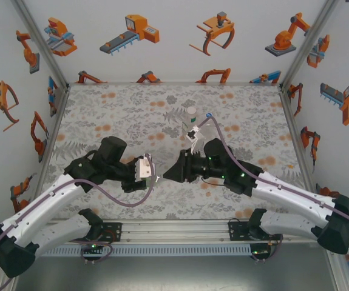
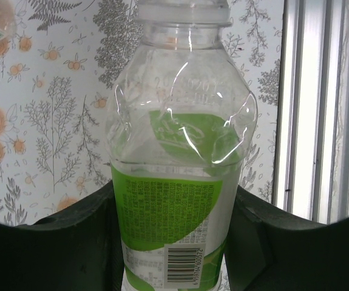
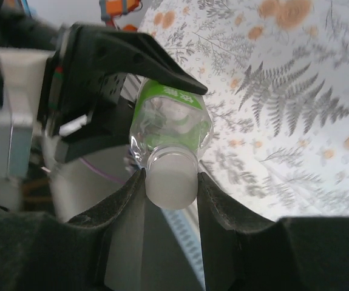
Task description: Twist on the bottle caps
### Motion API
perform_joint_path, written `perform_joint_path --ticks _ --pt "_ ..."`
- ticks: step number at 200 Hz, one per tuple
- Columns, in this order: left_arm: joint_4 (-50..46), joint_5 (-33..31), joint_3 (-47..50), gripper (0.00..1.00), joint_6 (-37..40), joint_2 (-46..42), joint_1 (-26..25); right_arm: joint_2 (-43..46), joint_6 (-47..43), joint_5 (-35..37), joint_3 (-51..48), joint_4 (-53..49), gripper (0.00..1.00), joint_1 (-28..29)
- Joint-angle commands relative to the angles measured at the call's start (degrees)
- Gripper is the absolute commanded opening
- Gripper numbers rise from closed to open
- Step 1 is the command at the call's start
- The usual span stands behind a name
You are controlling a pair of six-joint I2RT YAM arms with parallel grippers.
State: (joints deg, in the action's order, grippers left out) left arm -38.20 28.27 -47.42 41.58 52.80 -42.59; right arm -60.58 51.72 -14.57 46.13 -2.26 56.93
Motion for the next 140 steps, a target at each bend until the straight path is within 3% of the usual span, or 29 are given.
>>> perform_joint_path --ticks 1,24,96,140 --pt "9.5 5.0 -0.6 0.0 -0.5 -1.6 -0.7 -2.4 21.8 2.7 -0.3 -0.9 0.05 0.6" --pt "10.2 5.1 -0.2 0.0 -0.8 -2.0 -0.7 -2.7 26.7 3.4 -0.5 -0.4 0.06 0.5" --pt "10.4 6.0 -0.2 0.0 -1.2 -2.3 -0.7 2.7 25.0 7.7 -2.3 1.8 0.06 0.3" --pt "10.8 6.0 -0.4 0.0 -2.1 -1.6 -0.5 3.0 23.9 8.5 -5.0 9.6 0.04 0.3"
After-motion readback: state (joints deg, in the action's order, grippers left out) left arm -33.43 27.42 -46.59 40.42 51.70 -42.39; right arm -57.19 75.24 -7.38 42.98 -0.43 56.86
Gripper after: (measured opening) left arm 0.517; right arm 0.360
